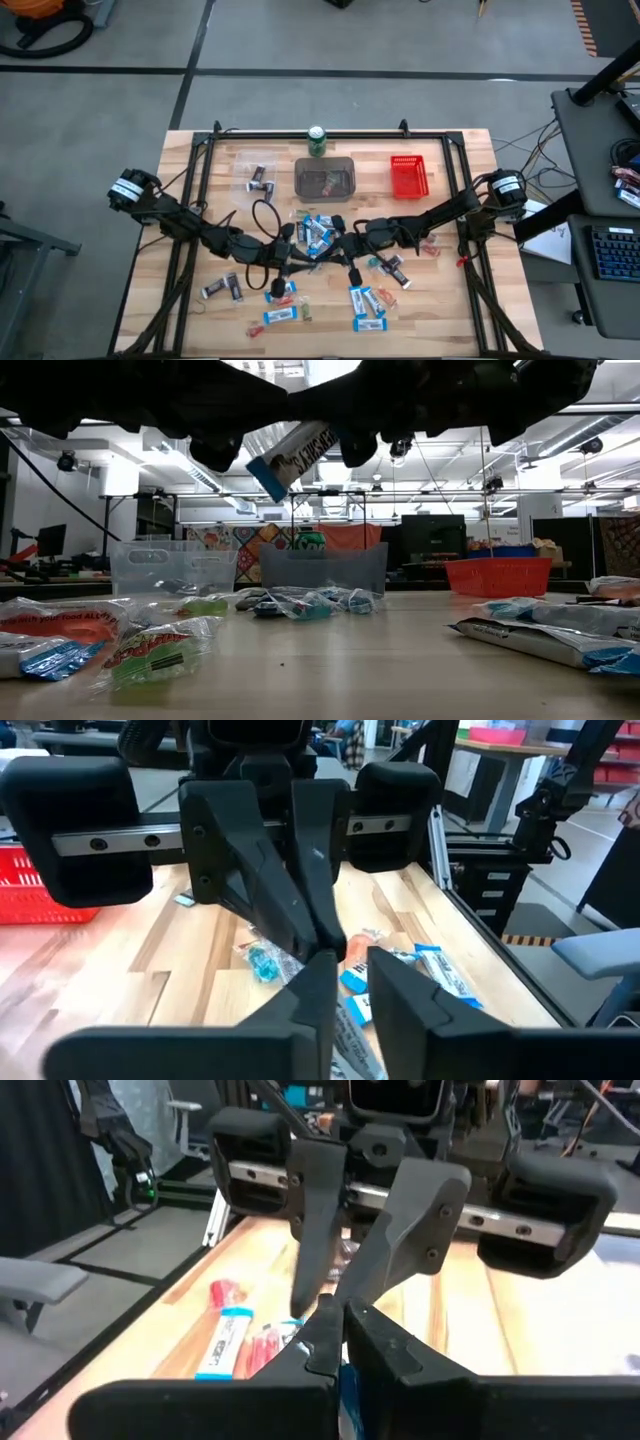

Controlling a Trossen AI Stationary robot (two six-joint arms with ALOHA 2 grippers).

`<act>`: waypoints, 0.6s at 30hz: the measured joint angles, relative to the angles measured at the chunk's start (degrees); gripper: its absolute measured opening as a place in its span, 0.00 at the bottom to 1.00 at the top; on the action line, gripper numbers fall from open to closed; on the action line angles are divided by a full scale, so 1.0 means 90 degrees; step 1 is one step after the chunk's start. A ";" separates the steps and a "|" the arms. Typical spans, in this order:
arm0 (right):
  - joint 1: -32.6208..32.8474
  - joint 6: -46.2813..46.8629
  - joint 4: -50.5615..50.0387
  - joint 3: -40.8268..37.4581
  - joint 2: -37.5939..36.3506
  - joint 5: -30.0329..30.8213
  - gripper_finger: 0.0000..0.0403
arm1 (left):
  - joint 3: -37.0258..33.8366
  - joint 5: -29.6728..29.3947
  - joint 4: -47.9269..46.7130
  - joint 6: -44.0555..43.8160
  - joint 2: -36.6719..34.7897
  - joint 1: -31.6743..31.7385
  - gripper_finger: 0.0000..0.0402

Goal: Organize candy in baskets
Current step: Put the white chocolate bar into the red bin

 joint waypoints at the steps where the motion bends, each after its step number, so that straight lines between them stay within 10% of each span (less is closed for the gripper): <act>1: 0.0000 0.0000 -0.0022 0.0000 0.0000 0.0003 0.02 | 0.0000 0.0000 0.0000 0.0017 0.0001 -0.0002 0.15; 18: -0.0041 0.0235 -0.2409 -0.0007 -0.0868 0.1352 0.02 | 0.0000 -0.0010 -0.2162 -0.0404 -0.1110 -0.0002 0.28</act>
